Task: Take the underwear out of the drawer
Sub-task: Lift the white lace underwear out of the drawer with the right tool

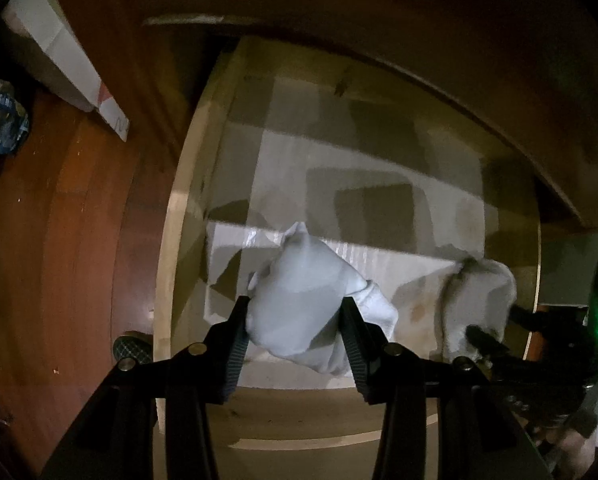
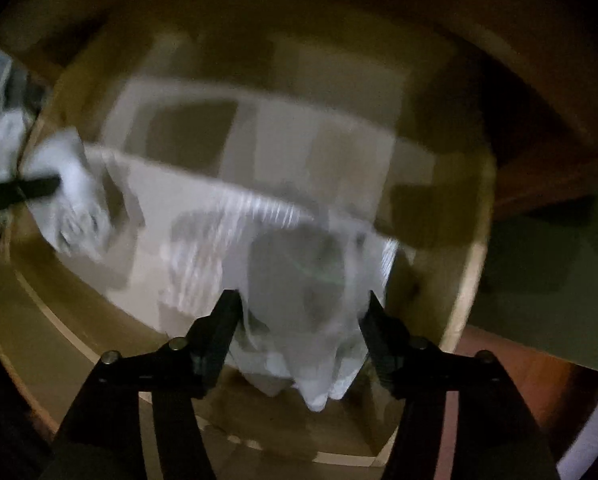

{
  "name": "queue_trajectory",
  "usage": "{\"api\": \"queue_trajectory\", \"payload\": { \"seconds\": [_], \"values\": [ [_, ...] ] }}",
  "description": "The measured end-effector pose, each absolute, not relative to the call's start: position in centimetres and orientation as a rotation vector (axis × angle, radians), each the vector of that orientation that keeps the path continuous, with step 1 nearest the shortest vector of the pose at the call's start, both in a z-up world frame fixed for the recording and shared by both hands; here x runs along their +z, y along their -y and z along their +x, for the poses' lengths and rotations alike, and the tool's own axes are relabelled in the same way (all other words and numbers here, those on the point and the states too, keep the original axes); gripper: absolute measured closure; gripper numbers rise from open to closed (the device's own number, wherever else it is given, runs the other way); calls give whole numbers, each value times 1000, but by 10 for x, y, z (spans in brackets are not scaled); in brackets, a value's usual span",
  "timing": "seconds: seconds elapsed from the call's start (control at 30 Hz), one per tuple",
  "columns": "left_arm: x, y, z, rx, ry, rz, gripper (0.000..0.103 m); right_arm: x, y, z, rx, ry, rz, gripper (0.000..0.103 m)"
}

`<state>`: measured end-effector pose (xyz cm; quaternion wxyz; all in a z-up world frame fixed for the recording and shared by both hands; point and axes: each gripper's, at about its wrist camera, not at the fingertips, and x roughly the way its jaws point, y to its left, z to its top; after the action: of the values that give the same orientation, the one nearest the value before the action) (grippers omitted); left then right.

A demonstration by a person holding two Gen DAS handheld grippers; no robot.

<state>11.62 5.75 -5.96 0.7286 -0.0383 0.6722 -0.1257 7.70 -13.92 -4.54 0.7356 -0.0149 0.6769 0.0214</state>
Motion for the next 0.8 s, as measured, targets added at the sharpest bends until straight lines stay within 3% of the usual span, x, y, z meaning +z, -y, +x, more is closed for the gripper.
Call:
{"api": "queue_trajectory", "payload": {
  "seconds": [0.23, 0.43, 0.6, 0.7, 0.8],
  "values": [
    [-57, -59, 116, -286, -1483, -89, 58, -64, 128, 86, 69, -1590, -137, 47],
    [-57, -60, 116, -284, -1491, -93, 58, -77, 110, 97, 102, -1599, -334, 33],
    [-56, -59, 115, -296, -1487, -91, 58, -92, 107, 102, 133, -1617, -380, 31],
    [-56, -59, 113, -298, -1488, -90, 58, -95, 107, 101, 137, -1619, -375, 39],
    [-56, -57, 113, -299, -1489, -86, 58, -93, 103, 99, 151, -1607, -386, 58]
  ]
}}
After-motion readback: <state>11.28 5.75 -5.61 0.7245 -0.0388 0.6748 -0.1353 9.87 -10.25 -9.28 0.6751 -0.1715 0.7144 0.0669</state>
